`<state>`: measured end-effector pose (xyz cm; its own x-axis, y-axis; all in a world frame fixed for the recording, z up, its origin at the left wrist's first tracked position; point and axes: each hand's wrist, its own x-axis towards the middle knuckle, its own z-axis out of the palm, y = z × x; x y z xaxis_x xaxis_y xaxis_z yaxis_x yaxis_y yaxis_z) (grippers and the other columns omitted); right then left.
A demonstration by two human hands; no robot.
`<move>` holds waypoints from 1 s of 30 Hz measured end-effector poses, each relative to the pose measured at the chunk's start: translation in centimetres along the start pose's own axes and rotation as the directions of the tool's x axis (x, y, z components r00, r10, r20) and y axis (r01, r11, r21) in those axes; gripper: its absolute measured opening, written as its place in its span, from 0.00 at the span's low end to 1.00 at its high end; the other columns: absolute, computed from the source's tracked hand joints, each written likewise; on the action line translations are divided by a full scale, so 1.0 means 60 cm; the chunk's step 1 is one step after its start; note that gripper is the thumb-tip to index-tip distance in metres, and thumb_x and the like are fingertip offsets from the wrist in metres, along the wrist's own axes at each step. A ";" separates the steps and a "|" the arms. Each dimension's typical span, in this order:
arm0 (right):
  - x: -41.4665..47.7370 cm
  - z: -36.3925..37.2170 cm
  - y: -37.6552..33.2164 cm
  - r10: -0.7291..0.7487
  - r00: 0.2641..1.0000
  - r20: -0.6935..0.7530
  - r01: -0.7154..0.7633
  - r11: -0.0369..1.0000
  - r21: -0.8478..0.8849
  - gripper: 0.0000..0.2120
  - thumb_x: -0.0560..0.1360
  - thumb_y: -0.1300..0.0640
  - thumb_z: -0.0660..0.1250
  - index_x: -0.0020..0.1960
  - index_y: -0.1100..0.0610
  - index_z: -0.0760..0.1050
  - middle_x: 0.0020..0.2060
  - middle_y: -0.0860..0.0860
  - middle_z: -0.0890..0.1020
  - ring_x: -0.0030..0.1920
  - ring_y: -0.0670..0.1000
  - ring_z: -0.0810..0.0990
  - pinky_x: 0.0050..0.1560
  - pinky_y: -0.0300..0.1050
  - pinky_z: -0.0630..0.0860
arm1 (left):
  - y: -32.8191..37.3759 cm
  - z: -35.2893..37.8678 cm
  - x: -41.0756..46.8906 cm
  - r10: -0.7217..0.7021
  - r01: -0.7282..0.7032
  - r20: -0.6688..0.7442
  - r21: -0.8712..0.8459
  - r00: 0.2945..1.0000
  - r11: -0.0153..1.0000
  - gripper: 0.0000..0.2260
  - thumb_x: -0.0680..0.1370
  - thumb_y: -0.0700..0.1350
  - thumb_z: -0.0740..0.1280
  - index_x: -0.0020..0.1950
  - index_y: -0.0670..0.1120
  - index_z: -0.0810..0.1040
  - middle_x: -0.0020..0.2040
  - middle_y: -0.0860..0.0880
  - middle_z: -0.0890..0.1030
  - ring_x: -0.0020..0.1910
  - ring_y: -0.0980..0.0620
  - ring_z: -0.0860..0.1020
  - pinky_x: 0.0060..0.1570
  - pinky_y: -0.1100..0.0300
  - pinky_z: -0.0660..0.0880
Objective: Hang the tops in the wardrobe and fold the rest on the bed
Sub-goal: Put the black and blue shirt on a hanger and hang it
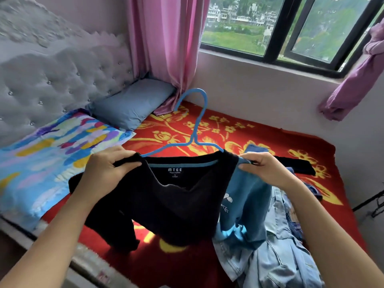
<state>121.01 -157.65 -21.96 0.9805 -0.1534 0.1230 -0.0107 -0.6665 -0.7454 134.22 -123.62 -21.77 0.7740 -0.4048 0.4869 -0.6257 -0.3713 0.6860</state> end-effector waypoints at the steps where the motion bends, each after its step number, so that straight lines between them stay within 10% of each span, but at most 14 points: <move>1: -0.002 -0.011 0.005 0.009 1.000 -0.029 -0.008 0.999 0.032 0.12 0.72 0.66 0.69 0.44 0.49 0.83 0.35 0.35 0.81 0.37 0.36 0.75 0.43 0.33 0.71 | 0.000 -0.014 -0.006 -0.031 0.028 -0.066 -0.032 0.997 0.999 0.24 0.67 0.32 0.74 0.39 0.66 0.82 0.36 0.72 0.77 0.37 0.73 0.74 0.43 0.80 0.65; 4: 0.000 -0.024 0.022 0.050 0.999 -0.019 -0.050 0.999 0.014 0.13 0.70 0.64 0.71 0.39 0.45 0.83 0.33 0.43 0.80 0.35 0.39 0.74 0.41 0.39 0.71 | 0.004 -0.045 -0.019 -0.040 0.034 -0.108 -0.061 0.993 0.998 0.37 0.66 0.30 0.73 0.34 0.78 0.74 0.35 0.74 0.76 0.37 0.75 0.74 0.43 0.81 0.65; 10: 0.032 0.006 -0.080 -0.064 0.991 0.121 0.077 0.992 -0.104 0.28 0.67 0.44 0.71 0.64 0.43 0.66 0.56 0.44 0.74 0.58 0.42 0.73 0.59 0.35 0.68 | 0.008 -0.070 -0.045 0.000 -0.003 -0.065 -0.045 0.998 0.999 0.35 0.65 0.31 0.74 0.39 0.76 0.75 0.39 0.70 0.79 0.39 0.72 0.76 0.45 0.79 0.67; 14: 0.056 0.069 -0.157 -0.187 0.952 0.242 0.234 0.955 -0.185 0.09 0.76 0.56 0.66 0.56 0.56 0.77 0.43 0.53 0.80 0.41 0.46 0.74 0.46 0.42 0.71 | 0.014 -0.096 -0.065 0.005 -0.008 -0.093 -0.034 0.996 0.999 0.36 0.65 0.30 0.74 0.38 0.77 0.74 0.37 0.72 0.78 0.38 0.73 0.75 0.44 0.80 0.66; 20: 0.071 0.139 -0.214 -0.255 0.902 0.348 0.310 0.944 -0.113 0.12 0.78 0.56 0.63 0.44 0.65 0.75 0.29 0.49 0.74 0.30 0.47 0.68 0.35 0.43 0.65 | 0.017 -0.152 -0.144 -0.061 0.073 -0.216 0.048 0.974 0.996 0.39 0.64 0.29 0.74 0.37 0.78 0.73 0.37 0.76 0.76 0.39 0.76 0.74 0.45 0.82 0.65; 30: 0.050 0.348 -0.365 -0.480 0.572 0.665 0.573 0.814 0.095 0.11 0.78 0.58 0.63 0.40 0.62 0.74 0.30 0.53 0.72 0.31 0.48 0.67 0.35 0.45 0.64 | 0.056 -0.258 -0.423 -0.333 0.497 -0.626 0.101 0.705 0.862 0.38 0.65 0.30 0.74 0.30 0.78 0.72 0.34 0.75 0.75 0.36 0.78 0.72 0.43 0.84 0.62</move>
<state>128.28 -128.25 -18.94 0.6964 0.7176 -0.0080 0.5716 -0.5614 -0.5985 113.97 -101.64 -23.45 0.8148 0.3617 0.4530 -0.1642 -0.6054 0.7788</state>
